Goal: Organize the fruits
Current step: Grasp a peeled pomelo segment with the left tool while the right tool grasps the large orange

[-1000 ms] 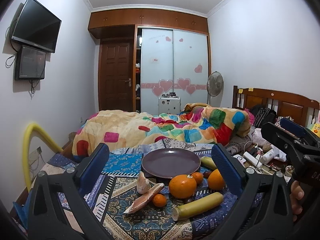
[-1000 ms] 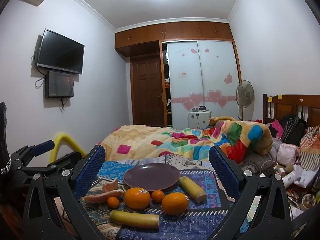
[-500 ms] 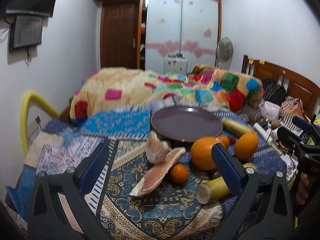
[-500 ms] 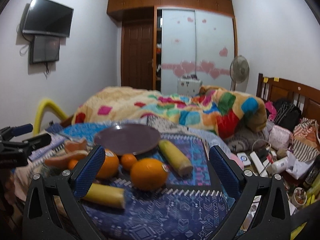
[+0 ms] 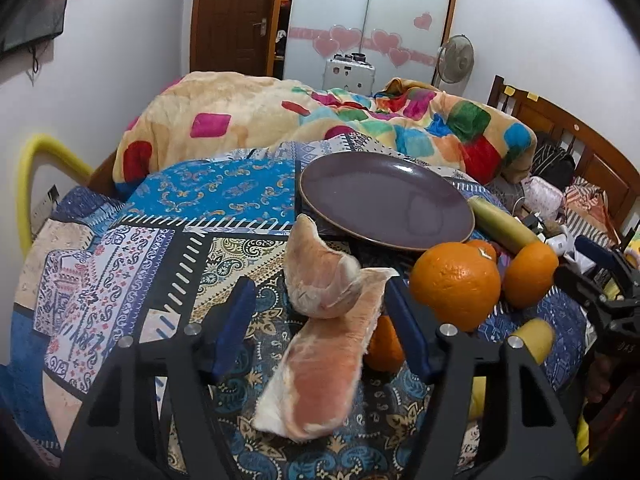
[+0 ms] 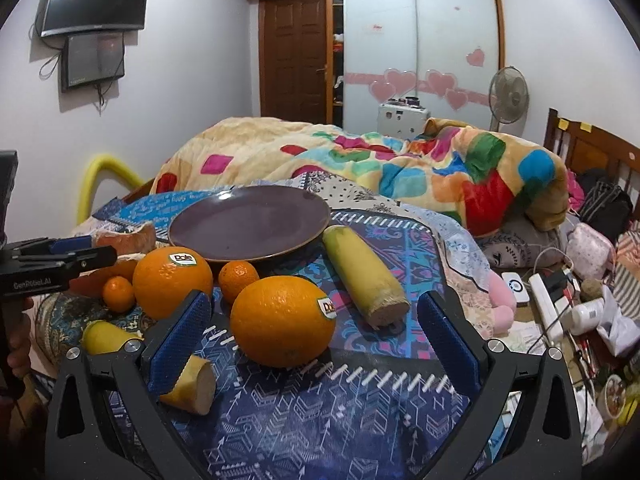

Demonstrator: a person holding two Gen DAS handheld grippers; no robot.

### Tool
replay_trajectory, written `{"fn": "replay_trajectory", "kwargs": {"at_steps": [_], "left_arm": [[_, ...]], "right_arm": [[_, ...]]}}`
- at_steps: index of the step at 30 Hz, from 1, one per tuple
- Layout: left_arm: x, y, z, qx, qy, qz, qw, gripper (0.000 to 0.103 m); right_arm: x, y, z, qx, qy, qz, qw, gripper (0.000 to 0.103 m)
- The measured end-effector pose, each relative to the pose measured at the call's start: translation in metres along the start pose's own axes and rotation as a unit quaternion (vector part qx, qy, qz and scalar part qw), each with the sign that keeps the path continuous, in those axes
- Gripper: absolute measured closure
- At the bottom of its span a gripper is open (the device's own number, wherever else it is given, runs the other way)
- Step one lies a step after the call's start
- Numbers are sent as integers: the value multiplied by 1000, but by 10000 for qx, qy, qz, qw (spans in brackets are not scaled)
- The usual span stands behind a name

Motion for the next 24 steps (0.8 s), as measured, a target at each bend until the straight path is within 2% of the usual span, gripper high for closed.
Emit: {"fn": "replay_trajectory", "kwargs": {"at_steps": [7, 15, 24], "left_arm": [[-6, 6, 7, 87, 37, 185, 9998, 46], [8, 18, -3, 1, 296, 236, 9993, 47], [45, 32, -6, 76, 635, 37, 9979, 47]], "right_arm": [[1, -1, 12, 265, 299, -15, 9992, 12], [2, -6, 18, 435, 446, -35, 9981, 14], [-1, -3, 24, 445, 574, 58, 9973, 20]]}}
Point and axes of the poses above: each gripper's, at about its wrist camera, not at the fingertips, and z roughly the way its jaws point, x to its left, y to its top, the point moved 1 cm from there along z, roughly the way its jaws point, and after that the axes turned 13 degrees about -z, right-handed, at the moved point
